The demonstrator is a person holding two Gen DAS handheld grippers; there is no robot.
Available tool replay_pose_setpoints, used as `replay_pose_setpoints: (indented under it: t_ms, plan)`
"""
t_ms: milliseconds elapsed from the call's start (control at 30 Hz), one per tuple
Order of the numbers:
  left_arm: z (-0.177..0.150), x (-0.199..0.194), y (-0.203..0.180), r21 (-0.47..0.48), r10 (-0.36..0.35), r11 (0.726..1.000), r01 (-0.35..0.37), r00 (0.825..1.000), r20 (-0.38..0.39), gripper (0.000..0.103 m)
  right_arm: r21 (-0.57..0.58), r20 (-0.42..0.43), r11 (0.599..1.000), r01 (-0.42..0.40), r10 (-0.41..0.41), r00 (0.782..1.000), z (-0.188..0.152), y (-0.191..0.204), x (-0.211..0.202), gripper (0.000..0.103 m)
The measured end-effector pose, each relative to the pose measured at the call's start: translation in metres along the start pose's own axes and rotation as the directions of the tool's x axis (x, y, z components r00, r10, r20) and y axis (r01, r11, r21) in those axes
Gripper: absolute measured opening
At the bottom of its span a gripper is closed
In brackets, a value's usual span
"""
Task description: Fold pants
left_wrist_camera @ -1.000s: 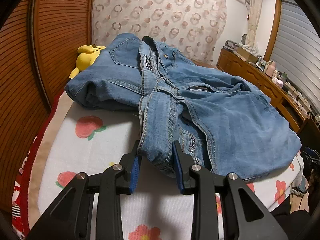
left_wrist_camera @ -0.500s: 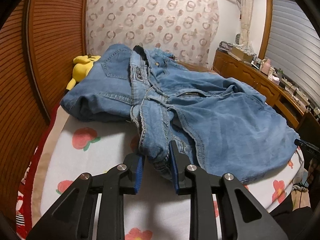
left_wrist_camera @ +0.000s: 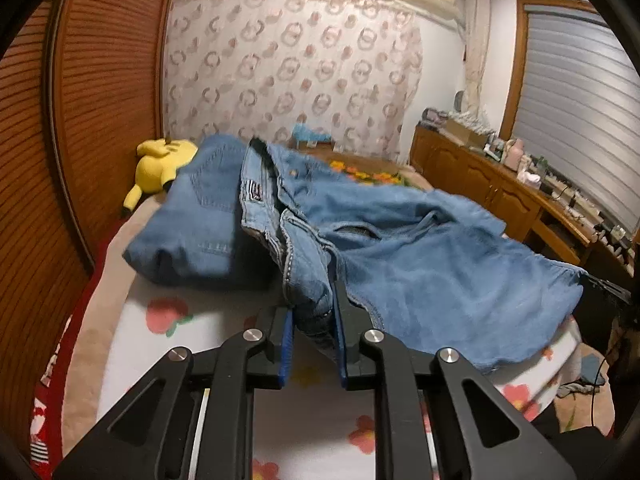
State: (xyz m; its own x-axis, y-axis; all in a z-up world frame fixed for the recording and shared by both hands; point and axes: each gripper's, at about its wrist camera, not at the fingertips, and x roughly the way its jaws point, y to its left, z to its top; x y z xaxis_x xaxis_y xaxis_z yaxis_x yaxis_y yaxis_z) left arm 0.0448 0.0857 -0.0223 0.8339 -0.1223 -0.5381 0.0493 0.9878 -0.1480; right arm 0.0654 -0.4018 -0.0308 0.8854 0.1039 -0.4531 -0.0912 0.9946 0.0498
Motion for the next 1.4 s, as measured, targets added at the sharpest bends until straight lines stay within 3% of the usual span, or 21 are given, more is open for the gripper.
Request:
replay_pose_setpoints:
  t_ms: [367, 567, 867, 1067, 1200, 1400]
  plan:
    - [0.027, -0.049, -0.006, -0.01, -0.053, 0.998, 0.055, 0.993, 0.11, 0.017, -0.052, 0.117, 0.999, 0.011, -0.005, 0.993, 0.016, 0.001, -0.043, 0.009]
    - [0.038, -0.066, -0.006, 0.006, -0.047, 0.999, 0.047, 0.988, 0.148, 0.017, -0.076, 0.171, 0.997, 0.014, -0.001, 0.985, 0.01, 0.006, -0.054, 0.009]
    - [0.019, -0.036, -0.001, -0.013, -0.023, 1.0, 0.024, 0.997, 0.079, 0.017, -0.092, 0.133, 0.996, -0.002, 0.014, 0.991, -0.01, 0.011, -0.019, 0.009]
    - [0.016, -0.028, -0.003, -0.011, -0.016, 1.0, 0.017, 0.997, 0.074, 0.017, -0.125, 0.106, 0.992, -0.005, 0.019, 0.994, -0.016, 0.018, 0.003, 0.009]
    - [0.026, -0.016, -0.004, 0.005, -0.01, 1.0, 0.01, 0.997, 0.079, 0.017, -0.145, 0.1, 0.989, -0.003, 0.018, 0.995, -0.008, 0.022, 0.026, 0.009]
    - [0.048, 0.01, -0.002, 0.036, 0.007, 0.999, -0.009, 0.997, 0.075, 0.017, -0.205, 0.101, 0.979, 0.016, 0.004, 0.995, 0.032, 0.023, 0.059, 0.009]
